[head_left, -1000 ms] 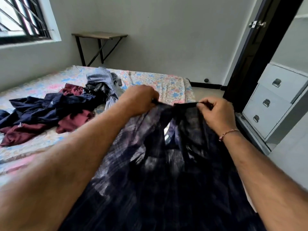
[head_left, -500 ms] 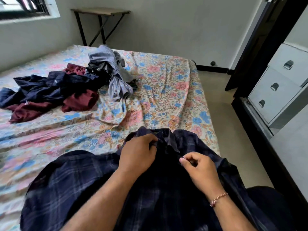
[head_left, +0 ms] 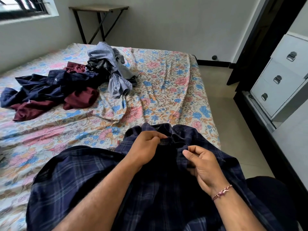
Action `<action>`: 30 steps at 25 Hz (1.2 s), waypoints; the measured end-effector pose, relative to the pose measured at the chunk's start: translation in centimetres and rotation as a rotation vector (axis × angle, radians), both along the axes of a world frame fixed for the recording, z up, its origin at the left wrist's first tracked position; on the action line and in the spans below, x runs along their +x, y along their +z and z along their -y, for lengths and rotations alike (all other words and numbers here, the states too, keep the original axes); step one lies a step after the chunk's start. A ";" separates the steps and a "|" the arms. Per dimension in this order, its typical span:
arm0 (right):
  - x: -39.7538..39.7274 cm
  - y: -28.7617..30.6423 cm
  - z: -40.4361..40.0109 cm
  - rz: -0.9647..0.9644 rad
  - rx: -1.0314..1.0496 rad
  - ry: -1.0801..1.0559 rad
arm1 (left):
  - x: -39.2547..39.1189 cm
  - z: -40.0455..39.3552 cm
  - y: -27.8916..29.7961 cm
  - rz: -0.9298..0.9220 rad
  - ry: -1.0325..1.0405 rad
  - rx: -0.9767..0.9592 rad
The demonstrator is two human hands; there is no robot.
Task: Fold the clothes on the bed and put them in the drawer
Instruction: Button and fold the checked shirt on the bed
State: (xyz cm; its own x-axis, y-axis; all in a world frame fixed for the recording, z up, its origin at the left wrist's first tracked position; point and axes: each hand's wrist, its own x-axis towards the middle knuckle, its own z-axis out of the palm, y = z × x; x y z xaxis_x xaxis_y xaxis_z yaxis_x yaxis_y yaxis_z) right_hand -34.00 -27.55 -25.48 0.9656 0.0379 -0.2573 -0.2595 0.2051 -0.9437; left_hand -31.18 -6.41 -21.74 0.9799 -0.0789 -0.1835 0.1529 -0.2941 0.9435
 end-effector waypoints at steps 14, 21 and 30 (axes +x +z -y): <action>-1.3 0.8 -2.5 0.284 -0.153 -0.091 | -3.5 3.8 -1.5 0.141 0.193 -0.237; -1.4 0.5 -2.4 0.386 -0.313 -0.201 | -3.8 4.5 -1.5 0.194 0.245 -0.197; -1.6 0.6 -2.6 0.417 -0.333 -0.175 | -3.7 4.4 -1.7 0.140 0.291 -0.268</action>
